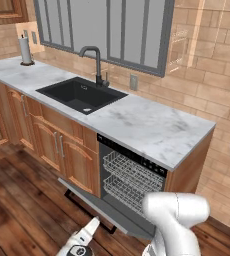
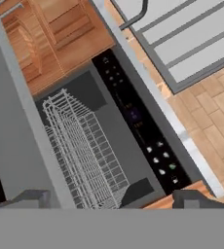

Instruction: Open the dishwasher door and pull out the top rack.

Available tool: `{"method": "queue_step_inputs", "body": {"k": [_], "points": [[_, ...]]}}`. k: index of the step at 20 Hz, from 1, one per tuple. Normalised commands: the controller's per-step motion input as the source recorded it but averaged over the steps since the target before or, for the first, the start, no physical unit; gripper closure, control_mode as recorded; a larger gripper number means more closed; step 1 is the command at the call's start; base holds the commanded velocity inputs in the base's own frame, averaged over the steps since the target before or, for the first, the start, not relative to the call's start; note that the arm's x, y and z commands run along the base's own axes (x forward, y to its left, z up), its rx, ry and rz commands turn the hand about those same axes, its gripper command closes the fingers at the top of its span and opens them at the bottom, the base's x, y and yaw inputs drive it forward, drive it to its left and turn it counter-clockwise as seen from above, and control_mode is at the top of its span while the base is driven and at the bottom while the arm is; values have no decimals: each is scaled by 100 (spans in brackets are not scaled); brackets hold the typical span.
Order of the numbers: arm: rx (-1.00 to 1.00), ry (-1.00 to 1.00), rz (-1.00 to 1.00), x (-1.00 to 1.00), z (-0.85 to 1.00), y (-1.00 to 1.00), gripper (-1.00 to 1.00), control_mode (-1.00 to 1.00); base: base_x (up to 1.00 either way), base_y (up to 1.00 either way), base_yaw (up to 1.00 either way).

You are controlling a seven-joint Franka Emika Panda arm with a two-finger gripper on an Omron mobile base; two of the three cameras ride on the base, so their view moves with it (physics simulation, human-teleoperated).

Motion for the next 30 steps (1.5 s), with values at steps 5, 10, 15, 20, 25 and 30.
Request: {"method": "queue_step_inputs", "body": {"k": [5,10,15,20,25,30], "points": [[1,-2,0,0,100,0,-100,-100,0,0,0],[1,5,0,0,100,0,-100,-100,0,0,0],[0,21,-4,1,76,-6,-100,-100,0,0,0],[0,35,-11,13,42,-18,-100,-100,0,0,0],[0,42,-14,16,16,-22,-100,-100,0,0,0],[0,30,-13,14,-1,-19,-100,-100,0,0,0]]}}
